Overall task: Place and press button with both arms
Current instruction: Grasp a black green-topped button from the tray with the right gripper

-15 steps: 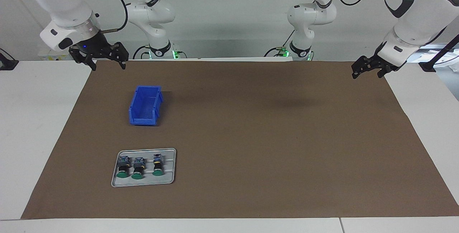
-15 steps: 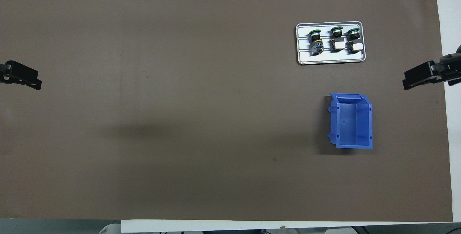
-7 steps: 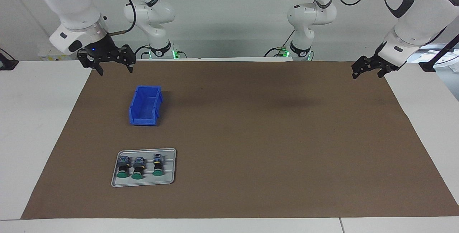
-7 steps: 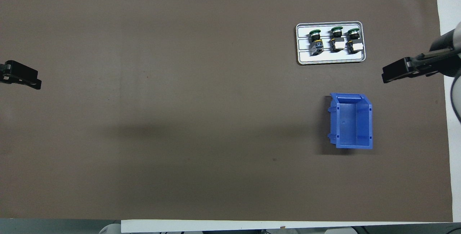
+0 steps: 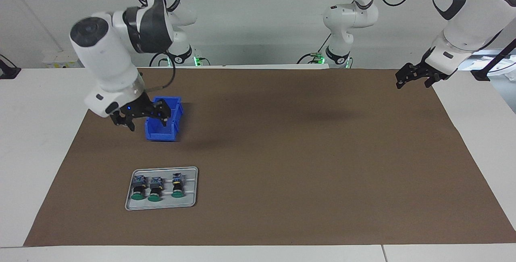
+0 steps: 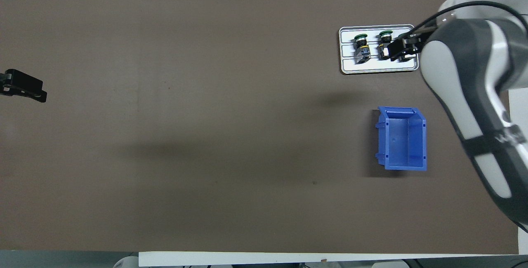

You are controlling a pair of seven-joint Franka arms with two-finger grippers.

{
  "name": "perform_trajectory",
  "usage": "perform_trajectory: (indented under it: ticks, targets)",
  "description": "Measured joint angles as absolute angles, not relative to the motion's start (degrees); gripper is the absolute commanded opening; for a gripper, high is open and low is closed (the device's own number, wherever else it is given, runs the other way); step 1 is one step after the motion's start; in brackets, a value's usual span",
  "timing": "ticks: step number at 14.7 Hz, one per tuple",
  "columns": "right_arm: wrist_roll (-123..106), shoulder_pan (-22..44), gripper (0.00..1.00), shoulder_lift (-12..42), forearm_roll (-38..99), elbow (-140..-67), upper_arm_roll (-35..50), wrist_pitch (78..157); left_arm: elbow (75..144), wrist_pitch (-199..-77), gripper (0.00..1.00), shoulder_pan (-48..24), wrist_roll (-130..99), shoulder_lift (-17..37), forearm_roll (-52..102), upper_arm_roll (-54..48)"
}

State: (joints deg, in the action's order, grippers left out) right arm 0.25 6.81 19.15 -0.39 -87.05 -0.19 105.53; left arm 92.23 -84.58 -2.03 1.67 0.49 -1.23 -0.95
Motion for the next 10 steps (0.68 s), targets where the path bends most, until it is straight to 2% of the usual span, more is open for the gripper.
perform_trajectory:
  ticks: [3, 6, 10]
  targets:
    - [3.54, 9.91, 1.00, 26.78, -0.40, -86.39, -0.16, 113.33, 92.23, -84.58, 1.00, -2.00, 1.66, 0.49, -1.23, -0.92]
    - [4.09, 10.49, 1.00, 32.40, -0.47, -82.68, -0.36, 115.36, 92.25, -84.58, 1.00, -2.00, 1.67, 0.49, -1.23, -0.92]
    - [2.71, 8.99, 1.00, 34.16, -0.50, -80.08, -0.47, 116.17, 92.34, -84.58, 1.00, -2.00, 1.67, 0.49, -1.23, -0.92]
